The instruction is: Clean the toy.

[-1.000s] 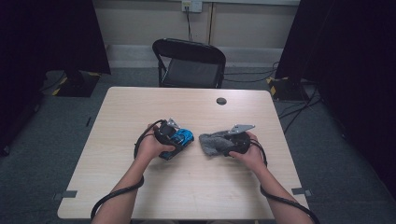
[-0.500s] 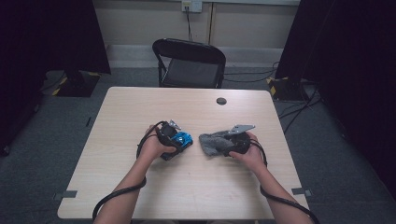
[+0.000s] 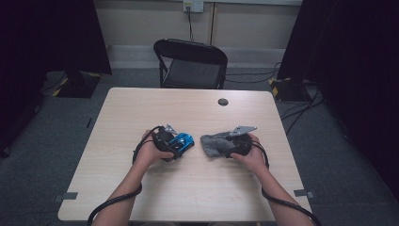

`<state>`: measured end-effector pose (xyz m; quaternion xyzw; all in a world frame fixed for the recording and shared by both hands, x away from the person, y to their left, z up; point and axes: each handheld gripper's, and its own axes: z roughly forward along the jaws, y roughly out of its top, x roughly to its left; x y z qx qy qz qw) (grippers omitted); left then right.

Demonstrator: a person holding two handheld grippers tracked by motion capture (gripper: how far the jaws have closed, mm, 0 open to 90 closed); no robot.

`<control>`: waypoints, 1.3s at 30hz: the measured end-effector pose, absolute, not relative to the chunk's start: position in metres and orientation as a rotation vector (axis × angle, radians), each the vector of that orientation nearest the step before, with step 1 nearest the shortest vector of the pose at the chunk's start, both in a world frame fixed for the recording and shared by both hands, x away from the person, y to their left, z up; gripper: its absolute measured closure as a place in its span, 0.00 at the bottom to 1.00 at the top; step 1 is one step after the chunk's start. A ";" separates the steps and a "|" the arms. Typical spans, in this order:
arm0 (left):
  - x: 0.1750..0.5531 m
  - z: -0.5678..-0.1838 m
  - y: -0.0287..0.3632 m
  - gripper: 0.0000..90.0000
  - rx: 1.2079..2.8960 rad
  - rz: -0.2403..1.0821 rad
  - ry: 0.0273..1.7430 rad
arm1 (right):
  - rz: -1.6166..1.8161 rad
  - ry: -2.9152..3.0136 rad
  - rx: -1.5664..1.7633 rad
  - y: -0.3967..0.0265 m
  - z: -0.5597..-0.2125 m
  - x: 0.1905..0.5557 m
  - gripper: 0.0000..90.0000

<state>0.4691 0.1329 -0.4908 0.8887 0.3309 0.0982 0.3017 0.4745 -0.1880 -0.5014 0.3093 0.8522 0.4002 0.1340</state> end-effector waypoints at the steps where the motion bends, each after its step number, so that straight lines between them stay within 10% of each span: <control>1: 0.469 -0.490 0.133 0.22 2.346 0.254 0.856 | 1.163 2.468 0.898 -0.188 -0.502 0.474 0.32; 33: 0.468 -0.452 0.133 0.31 2.340 0.274 0.859 | 1.159 2.462 0.907 -0.187 -0.502 0.474 0.34; 39: 0.465 -0.447 0.130 0.31 2.313 0.261 0.844 | 1.121 2.459 0.924 -0.185 -0.501 0.472 0.53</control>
